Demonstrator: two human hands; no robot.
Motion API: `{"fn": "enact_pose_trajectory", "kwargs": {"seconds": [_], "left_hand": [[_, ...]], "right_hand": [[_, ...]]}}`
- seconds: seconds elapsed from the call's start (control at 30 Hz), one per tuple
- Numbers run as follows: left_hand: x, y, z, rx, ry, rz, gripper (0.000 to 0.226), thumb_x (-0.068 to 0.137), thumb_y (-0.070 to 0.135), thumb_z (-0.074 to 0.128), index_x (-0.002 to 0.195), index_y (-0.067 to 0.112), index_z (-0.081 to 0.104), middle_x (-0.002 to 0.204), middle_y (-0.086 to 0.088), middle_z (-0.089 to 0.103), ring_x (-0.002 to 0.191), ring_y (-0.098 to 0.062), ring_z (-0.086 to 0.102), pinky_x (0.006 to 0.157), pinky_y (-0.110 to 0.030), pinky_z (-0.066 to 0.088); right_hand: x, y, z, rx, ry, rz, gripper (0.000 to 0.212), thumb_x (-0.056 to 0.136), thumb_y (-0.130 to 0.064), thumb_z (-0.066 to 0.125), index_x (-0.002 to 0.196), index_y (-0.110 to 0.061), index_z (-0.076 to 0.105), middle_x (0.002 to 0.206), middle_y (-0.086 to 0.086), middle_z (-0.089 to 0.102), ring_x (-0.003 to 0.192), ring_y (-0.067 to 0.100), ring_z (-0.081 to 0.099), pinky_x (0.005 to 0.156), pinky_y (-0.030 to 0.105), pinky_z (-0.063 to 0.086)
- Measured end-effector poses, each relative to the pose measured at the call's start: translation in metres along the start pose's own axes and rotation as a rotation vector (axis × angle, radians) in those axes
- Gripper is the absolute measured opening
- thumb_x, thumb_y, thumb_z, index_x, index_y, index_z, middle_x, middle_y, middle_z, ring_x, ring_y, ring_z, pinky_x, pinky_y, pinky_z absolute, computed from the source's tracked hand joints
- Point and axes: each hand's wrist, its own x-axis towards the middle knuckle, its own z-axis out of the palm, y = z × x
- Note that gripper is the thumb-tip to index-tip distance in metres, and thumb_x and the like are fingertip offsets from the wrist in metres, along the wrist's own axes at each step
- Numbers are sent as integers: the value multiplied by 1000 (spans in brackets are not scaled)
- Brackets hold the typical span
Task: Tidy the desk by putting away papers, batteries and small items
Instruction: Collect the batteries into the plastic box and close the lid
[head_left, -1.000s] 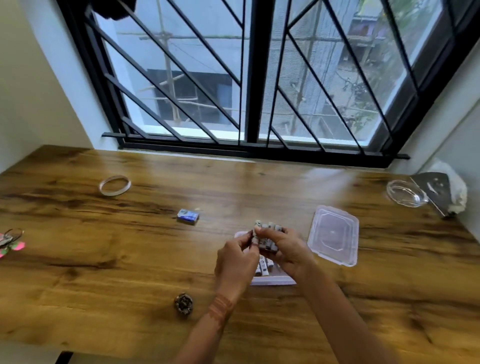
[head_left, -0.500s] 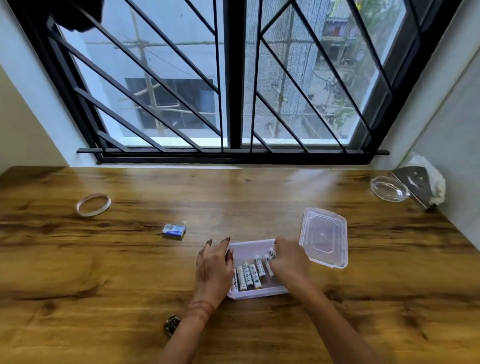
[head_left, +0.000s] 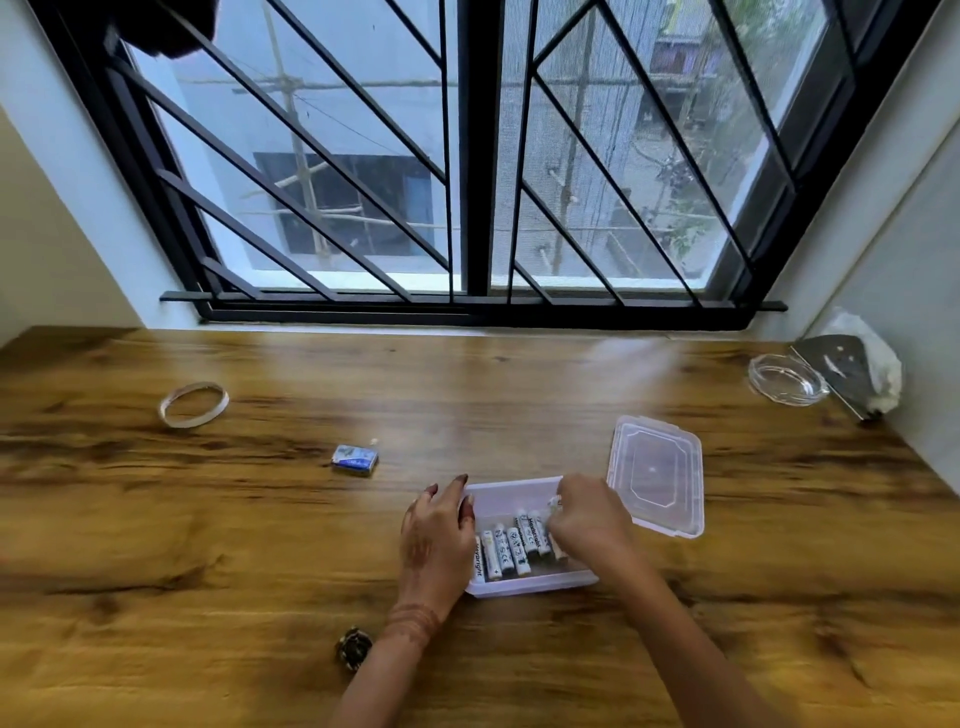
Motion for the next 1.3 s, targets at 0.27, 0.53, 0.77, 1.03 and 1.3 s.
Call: {"fn": "enact_pose_trajectory", "kwargs": {"seconds": [0.27,0.53,0.77,1.03,1.3], "left_hand": [[-1,-2,3,-23,41,21,39,97,27,39,133,17,49,122,-12,61,115,-24,52,97,-40,45],[-1,-2,2,-24,49,30,40,97,29,38,134,18,47,121,-9,60,110,-20,54,95,-34,46],[-2,-1,2,-24,65,39,39,97,27,39,134,16,48,122,-10,61,109,-22,55,95,-35,46],[-2,1,0,-16,64,33,39,98,27,39,134,15,48,126,-10,60,113,-24,55,96,-35,45],[-4,2,-1,-4,70,38,39,98,27,38,135,15,47,125,-9,61,111,-22,55,93,-32,45]], "right_hand": [[0,-3,0,-38,-79,-66,21,74,-5,61,94,-11,64,101,7,65,93,25,61,66,28,43],[0,-2,-13,-117,-271,-220,37,71,3,64,103,-16,67,106,9,66,97,23,60,64,26,46],[-1,-1,-16,-185,-237,-286,35,74,10,54,100,-9,68,104,11,67,93,24,61,70,30,51],[2,2,-11,-227,-131,-359,34,76,11,53,92,-13,71,99,8,70,92,24,64,78,37,55],[3,10,-12,-74,28,-397,27,83,5,53,98,-13,68,97,6,70,88,22,65,76,33,53]]}}
